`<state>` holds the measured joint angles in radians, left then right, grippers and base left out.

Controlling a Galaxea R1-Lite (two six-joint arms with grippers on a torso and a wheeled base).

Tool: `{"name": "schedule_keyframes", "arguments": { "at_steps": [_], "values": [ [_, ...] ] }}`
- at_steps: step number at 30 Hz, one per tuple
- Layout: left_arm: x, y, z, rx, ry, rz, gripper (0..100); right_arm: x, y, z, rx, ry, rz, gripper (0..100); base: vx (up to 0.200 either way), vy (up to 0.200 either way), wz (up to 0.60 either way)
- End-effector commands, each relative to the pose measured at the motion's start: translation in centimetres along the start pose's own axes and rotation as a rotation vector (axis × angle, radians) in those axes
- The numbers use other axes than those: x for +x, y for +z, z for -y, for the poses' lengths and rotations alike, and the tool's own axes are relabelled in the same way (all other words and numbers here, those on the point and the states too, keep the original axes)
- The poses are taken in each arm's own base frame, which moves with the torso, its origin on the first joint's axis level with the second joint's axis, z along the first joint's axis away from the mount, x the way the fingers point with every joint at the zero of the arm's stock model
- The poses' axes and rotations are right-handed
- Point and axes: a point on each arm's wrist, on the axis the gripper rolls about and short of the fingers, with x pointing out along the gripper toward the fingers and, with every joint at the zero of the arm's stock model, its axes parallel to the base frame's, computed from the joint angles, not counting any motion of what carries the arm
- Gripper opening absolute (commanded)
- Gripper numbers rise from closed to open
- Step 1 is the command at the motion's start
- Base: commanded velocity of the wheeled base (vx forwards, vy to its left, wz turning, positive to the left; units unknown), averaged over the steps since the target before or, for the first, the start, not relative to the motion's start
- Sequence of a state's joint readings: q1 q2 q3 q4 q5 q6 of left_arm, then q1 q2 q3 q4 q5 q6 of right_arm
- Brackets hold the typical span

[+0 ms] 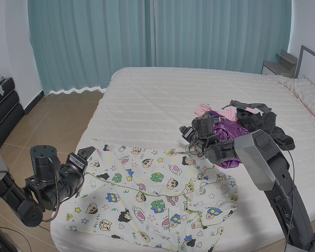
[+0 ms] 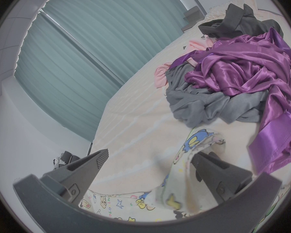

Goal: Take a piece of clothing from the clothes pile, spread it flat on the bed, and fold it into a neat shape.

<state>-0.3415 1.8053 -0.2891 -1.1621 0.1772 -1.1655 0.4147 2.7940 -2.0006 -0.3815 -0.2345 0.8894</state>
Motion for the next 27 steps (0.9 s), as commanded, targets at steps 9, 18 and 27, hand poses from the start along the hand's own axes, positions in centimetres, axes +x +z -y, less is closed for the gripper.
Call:
{"name": "schedule_keyframes", "arguments": {
  "at_steps": [9,18,27],
  "values": [
    [0.0,0.1,0.1,-0.003,-0.003,0.003,100,-2.4,3.1,-4.1,0.118,0.123,0.06,100,0.0,0.0,0.0],
    [0.0,0.0,0.1,-0.002,-0.002,0.001,100,-0.8,1.6,-1.2,0.089,0.019,0.024,100,0.0,0.0,0.0],
    [-0.1,0.0,0.1,-0.001,-0.005,0.002,100,-2.3,3.9,-3.1,0.146,0.033,0.086,100,0.0,0.0,0.0]
  ]
}}
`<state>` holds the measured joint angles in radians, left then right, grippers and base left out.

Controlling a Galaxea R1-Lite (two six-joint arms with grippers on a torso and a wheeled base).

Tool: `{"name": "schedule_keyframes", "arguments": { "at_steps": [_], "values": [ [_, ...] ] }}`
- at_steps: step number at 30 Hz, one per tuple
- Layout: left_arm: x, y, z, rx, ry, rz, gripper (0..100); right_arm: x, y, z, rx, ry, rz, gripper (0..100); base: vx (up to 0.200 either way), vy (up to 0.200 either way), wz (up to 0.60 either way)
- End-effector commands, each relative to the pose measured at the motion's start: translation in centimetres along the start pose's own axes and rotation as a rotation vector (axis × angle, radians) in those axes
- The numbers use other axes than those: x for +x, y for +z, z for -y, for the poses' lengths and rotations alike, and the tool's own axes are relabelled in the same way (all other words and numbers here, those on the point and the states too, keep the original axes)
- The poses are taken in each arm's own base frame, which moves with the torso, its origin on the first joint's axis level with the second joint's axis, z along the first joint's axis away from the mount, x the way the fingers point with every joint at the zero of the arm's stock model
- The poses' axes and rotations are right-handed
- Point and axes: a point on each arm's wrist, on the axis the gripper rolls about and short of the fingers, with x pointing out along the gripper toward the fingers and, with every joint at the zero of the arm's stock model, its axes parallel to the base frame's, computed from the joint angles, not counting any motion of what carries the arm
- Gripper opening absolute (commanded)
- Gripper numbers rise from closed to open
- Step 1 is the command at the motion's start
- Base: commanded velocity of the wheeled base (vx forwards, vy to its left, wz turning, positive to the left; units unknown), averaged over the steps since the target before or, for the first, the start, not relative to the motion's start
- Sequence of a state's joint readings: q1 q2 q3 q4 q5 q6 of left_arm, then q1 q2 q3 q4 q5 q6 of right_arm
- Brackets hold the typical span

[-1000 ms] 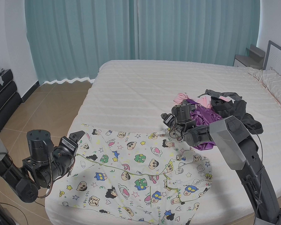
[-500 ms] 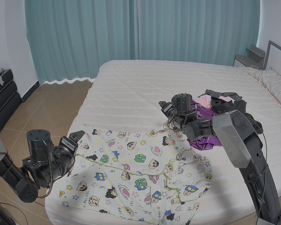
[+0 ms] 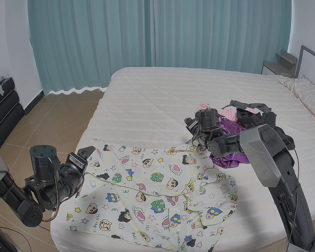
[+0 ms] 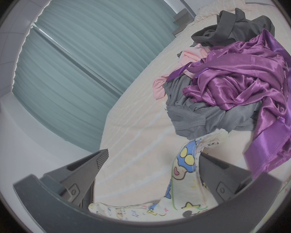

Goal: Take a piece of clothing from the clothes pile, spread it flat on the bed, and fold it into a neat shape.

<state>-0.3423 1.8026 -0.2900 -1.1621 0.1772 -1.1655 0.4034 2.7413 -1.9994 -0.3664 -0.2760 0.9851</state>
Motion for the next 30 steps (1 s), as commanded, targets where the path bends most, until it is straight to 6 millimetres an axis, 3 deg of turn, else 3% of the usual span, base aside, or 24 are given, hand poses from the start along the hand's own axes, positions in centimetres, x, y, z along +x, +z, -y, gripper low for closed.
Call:
{"name": "schedule_keyframes", "arguments": {
  "at_steps": [1,6,9,20,30],
  "values": [
    [0.0,0.0,0.0,-0.001,-0.002,0.002,100,-1.6,2.1,-2.6,0.066,0.046,0.026,100,0.0,0.0,0.0],
    [-0.1,0.0,0.1,-0.001,-0.003,0.002,100,-3.1,4.4,-4.6,0.132,0.089,0.047,100,0.0,0.0,0.0],
    [-0.1,0.0,0.1,-0.001,-0.003,0.002,100,-3.2,5.5,-4.4,0.154,0.085,0.05,100,0.0,0.0,0.0],
    [0.0,0.0,0.0,-0.001,-0.002,0.002,100,-1.6,5.1,-1.6,0.144,-0.005,0.027,100,0.0,0.0,0.0],
    [-0.1,0.0,0.1,-0.001,-0.004,0.001,100,-2.7,5.2,-1.1,0.098,-0.149,-0.052,100,0.0,0.0,0.0]
  ]
}}
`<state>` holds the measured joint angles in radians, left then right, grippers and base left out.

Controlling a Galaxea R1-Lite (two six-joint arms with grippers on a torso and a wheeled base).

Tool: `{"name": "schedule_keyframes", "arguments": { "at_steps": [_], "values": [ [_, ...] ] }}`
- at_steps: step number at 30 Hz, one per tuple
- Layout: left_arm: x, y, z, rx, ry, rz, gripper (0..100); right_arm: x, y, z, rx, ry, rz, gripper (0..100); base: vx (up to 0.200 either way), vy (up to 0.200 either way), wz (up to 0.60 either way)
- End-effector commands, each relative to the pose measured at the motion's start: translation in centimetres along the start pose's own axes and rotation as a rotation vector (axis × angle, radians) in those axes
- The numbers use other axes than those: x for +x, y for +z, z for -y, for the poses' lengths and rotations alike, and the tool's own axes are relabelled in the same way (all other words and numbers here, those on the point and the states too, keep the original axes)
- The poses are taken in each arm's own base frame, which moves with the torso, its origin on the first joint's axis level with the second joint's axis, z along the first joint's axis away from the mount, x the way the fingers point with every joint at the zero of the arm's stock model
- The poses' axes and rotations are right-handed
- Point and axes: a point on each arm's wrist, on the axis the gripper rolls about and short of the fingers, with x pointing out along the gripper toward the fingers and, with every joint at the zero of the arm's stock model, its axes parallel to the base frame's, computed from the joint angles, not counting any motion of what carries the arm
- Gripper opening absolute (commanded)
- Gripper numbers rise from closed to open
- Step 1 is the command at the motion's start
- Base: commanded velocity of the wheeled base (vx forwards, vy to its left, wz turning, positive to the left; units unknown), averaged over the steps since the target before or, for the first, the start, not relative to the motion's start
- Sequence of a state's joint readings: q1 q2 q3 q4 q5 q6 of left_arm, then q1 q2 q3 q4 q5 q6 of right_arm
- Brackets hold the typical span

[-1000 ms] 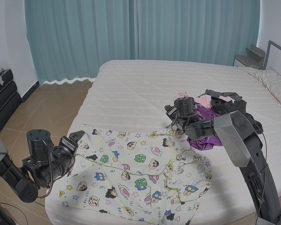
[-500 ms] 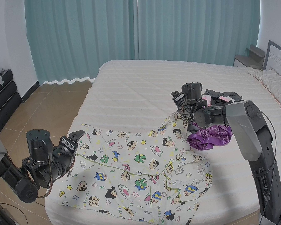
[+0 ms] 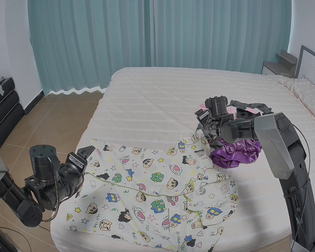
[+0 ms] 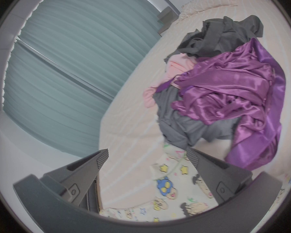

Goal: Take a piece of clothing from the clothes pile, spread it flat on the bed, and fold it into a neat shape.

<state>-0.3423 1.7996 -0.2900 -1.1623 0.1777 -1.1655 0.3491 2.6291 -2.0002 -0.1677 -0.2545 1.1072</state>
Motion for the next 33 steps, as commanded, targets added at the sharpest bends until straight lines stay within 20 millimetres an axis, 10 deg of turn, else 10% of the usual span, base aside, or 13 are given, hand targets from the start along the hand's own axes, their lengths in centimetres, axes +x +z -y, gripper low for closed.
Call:
{"name": "schedule_keyframes", "arguments": {
  "at_steps": [1,10,27,33],
  "values": [
    [-0.1,0.0,0.1,0.0,-0.003,-0.001,100,-1.2,0.5,-0.3,-0.029,-0.073,-0.034,100,0.0,0.0,0.0],
    [-0.8,0.1,0.6,-0.002,-0.032,0.0,100,-8.8,6.5,-7.7,-0.081,0.142,0.038,100,0.0,0.0,0.0],
    [-0.8,0.1,0.3,0.0,-0.033,-0.033,100,-18.6,0.6,8.8,-0.478,0.067,-0.173,100,-0.118,0.0,0.0],
    [-0.7,0.5,0.0,0.0,-0.023,-0.034,100,-18.9,-0.7,11.1,-0.489,0.126,-0.157,100,-0.167,0.0,0.0]
  ]
}}
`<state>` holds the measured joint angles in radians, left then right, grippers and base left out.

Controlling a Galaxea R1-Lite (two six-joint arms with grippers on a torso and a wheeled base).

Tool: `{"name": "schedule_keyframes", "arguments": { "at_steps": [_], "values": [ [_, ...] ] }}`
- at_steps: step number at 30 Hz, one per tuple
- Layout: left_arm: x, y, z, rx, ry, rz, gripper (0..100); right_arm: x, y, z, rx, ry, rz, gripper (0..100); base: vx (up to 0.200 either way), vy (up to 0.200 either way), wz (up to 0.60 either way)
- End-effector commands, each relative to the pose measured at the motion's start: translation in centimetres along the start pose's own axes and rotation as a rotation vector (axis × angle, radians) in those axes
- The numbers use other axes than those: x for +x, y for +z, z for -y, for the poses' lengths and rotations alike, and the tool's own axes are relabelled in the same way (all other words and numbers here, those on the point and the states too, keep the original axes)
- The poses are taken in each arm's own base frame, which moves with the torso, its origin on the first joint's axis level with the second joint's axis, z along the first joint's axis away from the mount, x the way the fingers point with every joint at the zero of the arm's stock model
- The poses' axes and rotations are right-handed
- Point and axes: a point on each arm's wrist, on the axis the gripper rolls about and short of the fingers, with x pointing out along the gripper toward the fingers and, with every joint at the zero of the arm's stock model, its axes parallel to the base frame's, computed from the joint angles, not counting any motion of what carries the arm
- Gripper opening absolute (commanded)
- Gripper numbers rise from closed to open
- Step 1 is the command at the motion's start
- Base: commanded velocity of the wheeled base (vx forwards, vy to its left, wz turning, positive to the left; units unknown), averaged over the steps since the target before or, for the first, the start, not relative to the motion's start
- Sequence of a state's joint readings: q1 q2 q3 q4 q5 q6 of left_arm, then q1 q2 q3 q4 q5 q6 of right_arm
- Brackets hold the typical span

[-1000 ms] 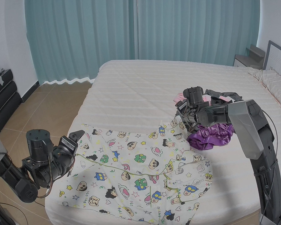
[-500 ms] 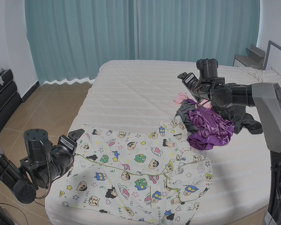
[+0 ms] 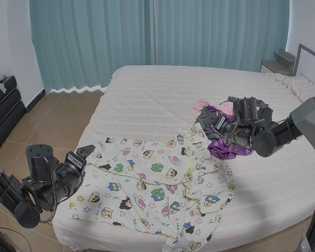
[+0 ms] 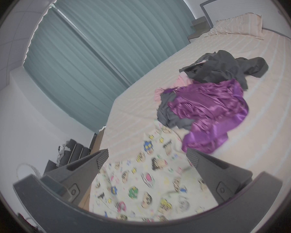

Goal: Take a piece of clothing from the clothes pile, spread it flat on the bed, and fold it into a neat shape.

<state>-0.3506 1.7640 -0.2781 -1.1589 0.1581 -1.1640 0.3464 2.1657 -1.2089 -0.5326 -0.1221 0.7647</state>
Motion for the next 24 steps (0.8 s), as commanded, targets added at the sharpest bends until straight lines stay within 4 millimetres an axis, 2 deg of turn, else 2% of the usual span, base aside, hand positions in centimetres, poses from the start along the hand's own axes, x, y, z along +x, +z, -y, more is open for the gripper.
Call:
{"name": "schedule_keyframes", "arguments": {
  "at_steps": [1,7,12,13,14,17,18,19,21,23,24],
  "values": [
    [0.2,0.5,-0.4,-0.001,0.01,-0.015,100,-7.3,-6.2,6.7,-0.151,0.027,-0.074,100,0.0,0.0,0.0],
    [1.3,1.6,-1.5,-0.014,0.04,-0.006,100,-7.0,-7.2,7.1,-0.145,0.033,-0.101,100,0.0,0.0,0.0],
    [5.2,3.7,-2.1,-0.003,0.044,0.007,100,-7.0,-7.6,6.6,-0.116,0.058,-0.096,100,0.0,0.0,0.0],
    [5.2,3.7,-2.1,-0.003,0.044,0.007,100,-7.0,-7.6,6.6,-0.116,0.058,-0.096,100,0.0,0.0,0.0],
    [7.8,4.3,-2.8,0.019,0.08,0.012,100,-7.0,-7.8,6.4,-0.065,0.061,-0.099,100,0.0,0.0,0.0],
    [10.9,5.0,-3.1,0.02,0.13,0.001,100,-7.1,-8.0,6.4,-0.01,0.058,-0.106,100,0.0,0.0,0.0],
    [10.9,5.0,-3.1,0.02,0.13,0.001,100,-7.1,-8.0,6.4,-0.01,0.058,-0.106,100,0.0,0.0,0.0],
    [12.9,5.3,-3.1,0.017,0.179,-0.02,100,-7.1,-8.0,6.4,0.023,0.06,-0.108,100,0.0,0.0,0.0],
    [15.3,5.6,-3.4,0.012,0.229,-0.041,100,-7.1,-7.9,6.4,0.061,0.057,-0.106,100,0.0,0.0,0.0],
    [17.2,6.0,-3.8,0.008,0.269,-0.053,100,-7.2,-7.8,6.5,0.089,0.054,-0.103,100,0.0,0.0,0.0],
    [17.3,6.0,-3.8,0.008,0.272,-0.055,100,-7.2,-7.8,6.5,0.091,0.052,-0.104,100,0.0,0.0,0.0]
  ]
}}
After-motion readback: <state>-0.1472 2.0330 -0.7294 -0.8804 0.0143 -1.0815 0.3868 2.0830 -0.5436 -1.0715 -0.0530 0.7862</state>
